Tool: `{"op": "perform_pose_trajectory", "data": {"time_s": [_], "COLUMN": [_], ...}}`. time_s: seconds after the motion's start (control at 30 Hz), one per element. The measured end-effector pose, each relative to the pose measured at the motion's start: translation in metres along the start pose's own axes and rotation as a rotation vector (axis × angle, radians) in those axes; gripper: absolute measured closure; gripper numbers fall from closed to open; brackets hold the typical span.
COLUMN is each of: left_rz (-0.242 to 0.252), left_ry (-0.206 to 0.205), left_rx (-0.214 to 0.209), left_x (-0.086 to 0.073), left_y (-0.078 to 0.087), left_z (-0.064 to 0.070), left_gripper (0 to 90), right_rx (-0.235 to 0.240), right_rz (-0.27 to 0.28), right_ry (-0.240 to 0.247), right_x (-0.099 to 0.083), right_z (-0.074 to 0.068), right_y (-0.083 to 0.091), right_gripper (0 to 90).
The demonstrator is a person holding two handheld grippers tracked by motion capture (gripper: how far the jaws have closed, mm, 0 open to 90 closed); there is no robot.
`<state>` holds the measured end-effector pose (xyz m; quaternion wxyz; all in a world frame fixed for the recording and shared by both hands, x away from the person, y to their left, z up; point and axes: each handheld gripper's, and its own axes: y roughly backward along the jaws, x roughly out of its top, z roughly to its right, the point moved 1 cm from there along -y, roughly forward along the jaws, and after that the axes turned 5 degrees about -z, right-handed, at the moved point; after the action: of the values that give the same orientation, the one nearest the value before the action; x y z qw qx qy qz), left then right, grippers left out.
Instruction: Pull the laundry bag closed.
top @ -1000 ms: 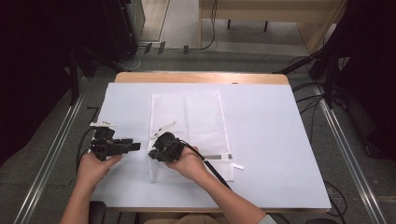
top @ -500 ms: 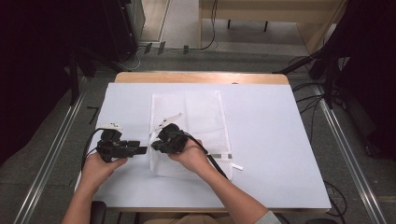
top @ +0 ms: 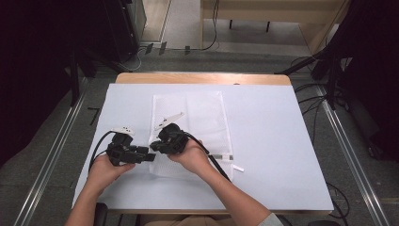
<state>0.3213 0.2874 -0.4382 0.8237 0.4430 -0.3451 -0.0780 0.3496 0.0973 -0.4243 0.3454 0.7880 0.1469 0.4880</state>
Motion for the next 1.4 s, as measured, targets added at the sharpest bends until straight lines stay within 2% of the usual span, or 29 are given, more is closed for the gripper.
{"op": "perform_pose_trajectory", "data": {"time_s": [0.2,0.33,0.47,0.63,0.73,0.83,1.1,1.23,1.4], "left_rz": [-0.002,-0.016,-0.020,-0.028,-0.034,-0.045,-0.061,-0.070,-0.072], "left_ry": [-0.014,-0.041,-0.036,-0.049,-0.040,-0.031,-0.033,-0.034,-0.034], "left_rx": [-0.010,-0.021,-0.045,-0.053,-0.086,-0.095,-0.085,-0.071,-0.069], "left_x": [-0.0003,-0.0010,-0.0008,-0.0010,-0.0004,-0.0004,-0.0005,0.0008,0.0016], "left_y": [-0.0004,-0.0012,-0.0023,-0.0021,-0.0022,-0.0025,-0.0024,-0.0012,-0.0004], "left_z": [0.0012,0.0034,0.0040,0.0048,0.0045,0.0045,0.0048,0.0052,0.0058], "left_gripper": [60.1,67.3,71.0,76.2,80.8,86.3,87.8,88.0,88.2], "right_rx": [0.043,0.059,0.084,0.090,0.095,0.097,0.101,0.111,0.110], "right_rz": [-0.002,-0.014,-0.021,-0.032,-0.035,-0.040,-0.052,-0.043,-0.036], "right_ry": [0.030,0.038,0.039,0.034,0.041,0.045,0.037,0.009,0.005], "right_x": [-0.0005,-0.0009,-0.0017,-0.0019,-0.0025,-0.0028,-0.0041,-0.0072,-0.0097], "right_z": [-0.0060,-0.0078,-0.0061,-0.0074,-0.0081,-0.0085,-0.0079,-0.0046,-0.0014], "right_y": [0.0059,0.0074,0.0088,0.0077,0.0062,0.0057,0.0043,0.0022,0.0015], "right_gripper": [87.8,87.7,87.8,87.8,87.8,87.8,88.0,88.2,88.3]}}
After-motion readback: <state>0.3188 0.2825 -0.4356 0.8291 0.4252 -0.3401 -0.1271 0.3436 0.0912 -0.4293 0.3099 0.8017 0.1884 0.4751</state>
